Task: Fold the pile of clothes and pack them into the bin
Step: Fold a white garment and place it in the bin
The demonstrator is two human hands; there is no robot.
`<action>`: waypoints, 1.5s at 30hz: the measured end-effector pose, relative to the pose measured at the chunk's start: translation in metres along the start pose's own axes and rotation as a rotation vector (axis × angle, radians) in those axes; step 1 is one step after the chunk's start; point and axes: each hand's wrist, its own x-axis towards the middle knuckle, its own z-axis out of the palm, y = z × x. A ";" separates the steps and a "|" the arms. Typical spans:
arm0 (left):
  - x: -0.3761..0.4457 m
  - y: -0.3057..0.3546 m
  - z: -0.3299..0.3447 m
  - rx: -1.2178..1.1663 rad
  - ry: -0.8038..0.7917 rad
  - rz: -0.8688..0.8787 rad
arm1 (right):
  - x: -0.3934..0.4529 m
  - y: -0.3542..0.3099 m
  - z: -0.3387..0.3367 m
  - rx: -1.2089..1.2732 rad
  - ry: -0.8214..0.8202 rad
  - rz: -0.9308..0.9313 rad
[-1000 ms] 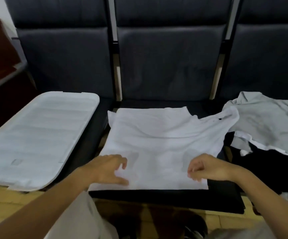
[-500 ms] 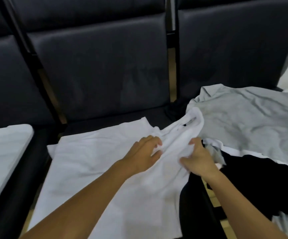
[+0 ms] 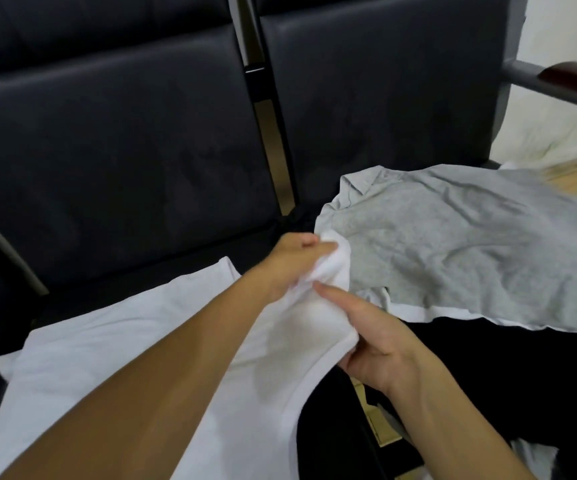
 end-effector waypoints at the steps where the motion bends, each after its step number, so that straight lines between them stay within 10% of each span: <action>1: -0.005 0.008 -0.005 -0.187 -0.020 -0.025 | -0.002 -0.003 0.000 0.075 -0.028 -0.044; 4: -0.016 0.031 -0.021 -0.506 -0.047 -0.062 | -0.010 -0.013 -0.001 0.353 -0.084 -0.226; 15: -0.011 0.085 -0.009 -0.335 0.026 -0.130 | -0.040 -0.009 -0.031 0.699 0.126 -0.399; 26: 0.058 0.089 0.033 0.341 0.122 0.274 | -0.047 -0.038 -0.093 -0.627 0.780 -0.703; 30: 0.067 0.105 0.029 0.951 -0.004 0.537 | -0.047 -0.048 -0.100 -0.414 0.666 -0.770; 35: 0.056 0.112 0.014 1.052 -0.036 0.684 | -0.057 -0.050 -0.075 -0.425 0.586 -0.815; 42: -0.029 0.097 -0.104 1.084 -0.144 0.525 | -0.054 0.008 0.022 -0.673 -0.077 -0.703; 45: -0.072 0.063 -0.164 1.316 -0.282 0.150 | -0.053 0.040 0.045 -0.899 -0.454 -0.455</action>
